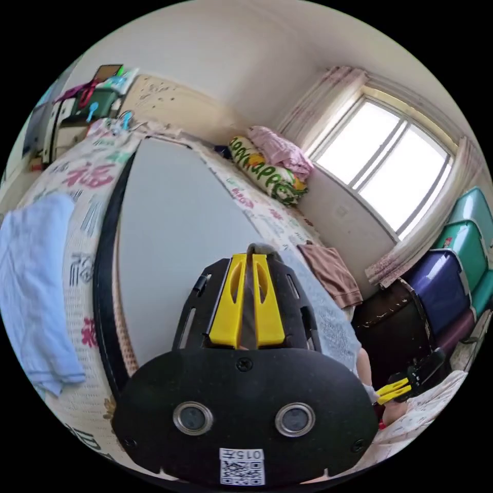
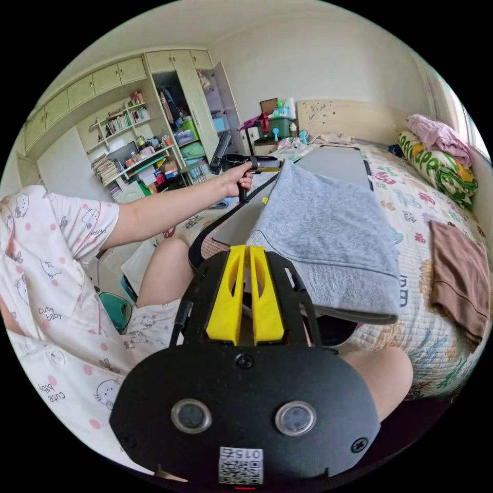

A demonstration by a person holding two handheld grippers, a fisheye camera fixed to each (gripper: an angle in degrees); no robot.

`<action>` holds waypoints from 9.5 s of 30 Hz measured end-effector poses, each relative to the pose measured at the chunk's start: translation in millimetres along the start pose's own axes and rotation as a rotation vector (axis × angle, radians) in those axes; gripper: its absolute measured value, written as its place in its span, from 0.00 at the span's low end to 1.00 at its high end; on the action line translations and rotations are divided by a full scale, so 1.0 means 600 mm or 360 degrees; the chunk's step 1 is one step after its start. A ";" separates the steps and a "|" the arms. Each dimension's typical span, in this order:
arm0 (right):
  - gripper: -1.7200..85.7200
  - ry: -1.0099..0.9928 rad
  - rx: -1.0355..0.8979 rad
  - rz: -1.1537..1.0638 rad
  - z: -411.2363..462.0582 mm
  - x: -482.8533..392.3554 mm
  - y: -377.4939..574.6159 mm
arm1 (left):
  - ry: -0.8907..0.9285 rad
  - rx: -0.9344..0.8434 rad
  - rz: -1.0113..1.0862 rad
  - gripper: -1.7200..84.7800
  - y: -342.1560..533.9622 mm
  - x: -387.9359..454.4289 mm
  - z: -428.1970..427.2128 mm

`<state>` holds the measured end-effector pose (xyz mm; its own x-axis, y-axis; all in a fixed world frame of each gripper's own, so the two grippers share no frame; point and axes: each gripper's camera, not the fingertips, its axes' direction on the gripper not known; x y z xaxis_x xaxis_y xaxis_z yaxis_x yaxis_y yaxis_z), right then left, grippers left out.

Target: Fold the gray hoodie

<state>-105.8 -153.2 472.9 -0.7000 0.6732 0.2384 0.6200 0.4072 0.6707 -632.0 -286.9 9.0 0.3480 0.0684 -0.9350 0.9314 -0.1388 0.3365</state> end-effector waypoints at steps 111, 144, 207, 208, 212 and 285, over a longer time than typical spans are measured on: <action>0.33 0.1344 0.1106 0.0239 -0.090 0.062 0.573 | -0.0353 0.1038 0.0141 0.36 0.487 -0.155 -0.431; 0.01 0.0438 0.2691 0.0381 -0.427 -0.561 0.347 | -0.0234 0.0602 0.0245 0.32 0.495 -0.131 -0.316; 0.10 -0.0375 0.0252 0.0304 0.650 0.715 -0.151 | 0.0510 0.0568 -0.0114 0.07 0.372 0.020 -0.479; 0.10 -0.0430 0.0322 0.0206 0.620 0.686 -0.142 | 0.0485 0.0664 -0.0015 0.07 0.385 0.034 -0.532; 0.09 -0.0638 0.0502 -0.0146 0.545 0.572 -0.104 | 0.0371 0.0967 0.0222 0.07 0.448 0.063 -0.709; 0.08 0.0085 0.2400 -0.0329 -0.149 -0.279 0.149 | -0.1577 0.0204 -0.0721 0.15 0.664 -0.550 -0.433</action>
<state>35.2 -284.7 556.1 -0.8082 0.5182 0.2798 0.2611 0.7411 -0.6185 -348.1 -108.0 480.4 -0.3176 -0.6775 -0.6635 0.9132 -0.4069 -0.0217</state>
